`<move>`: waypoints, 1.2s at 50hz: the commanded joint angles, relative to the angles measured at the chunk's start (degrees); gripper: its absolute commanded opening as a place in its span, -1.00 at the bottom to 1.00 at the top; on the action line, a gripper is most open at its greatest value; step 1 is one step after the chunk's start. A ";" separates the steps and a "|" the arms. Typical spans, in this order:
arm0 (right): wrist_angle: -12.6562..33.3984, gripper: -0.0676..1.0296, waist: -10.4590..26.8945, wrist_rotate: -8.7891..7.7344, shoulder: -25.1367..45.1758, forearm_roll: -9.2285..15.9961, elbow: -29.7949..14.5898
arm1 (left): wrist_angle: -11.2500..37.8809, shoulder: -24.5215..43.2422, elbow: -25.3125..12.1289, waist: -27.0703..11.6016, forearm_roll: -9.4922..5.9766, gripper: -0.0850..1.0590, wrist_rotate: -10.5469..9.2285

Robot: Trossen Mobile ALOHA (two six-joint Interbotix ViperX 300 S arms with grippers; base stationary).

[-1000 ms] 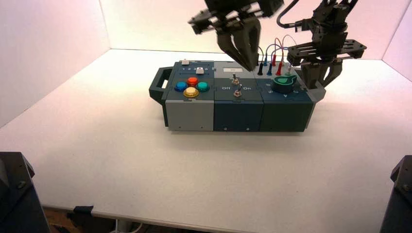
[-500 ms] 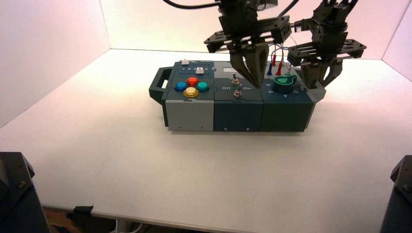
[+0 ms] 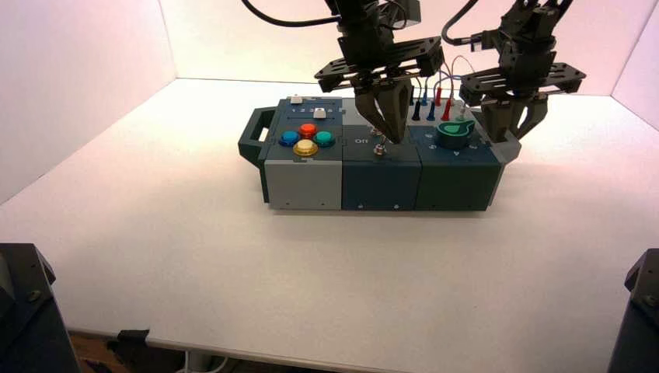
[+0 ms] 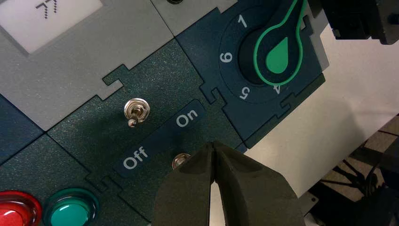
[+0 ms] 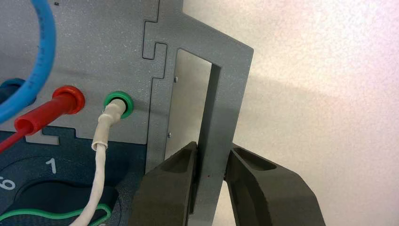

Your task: Flip the bottom switch off with the left gripper.

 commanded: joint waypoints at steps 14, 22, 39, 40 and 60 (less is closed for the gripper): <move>-0.09 -0.92 0.35 -2.46 -0.62 -0.26 -0.62 | -0.53 -1.76 0.97 1.41 0.26 -0.91 -0.26; -0.09 -0.92 0.35 -2.46 -0.35 -0.26 -0.70 | -1.41 -2.37 2.55 2.55 0.26 -0.91 -0.44; -0.26 -0.92 0.35 -2.55 -0.09 -0.26 -0.79 | -2.64 -4.04 4.75 4.39 0.44 -0.91 -0.44; -0.26 -0.92 0.35 -2.46 -0.09 -0.26 -0.70 | -2.64 -4.04 4.75 4.39 0.35 -0.91 -0.35; -0.18 -0.92 0.35 -2.46 -0.09 0.00 -0.79 | -0.62 -7.03 1.85 4.22 0.26 -0.91 -0.35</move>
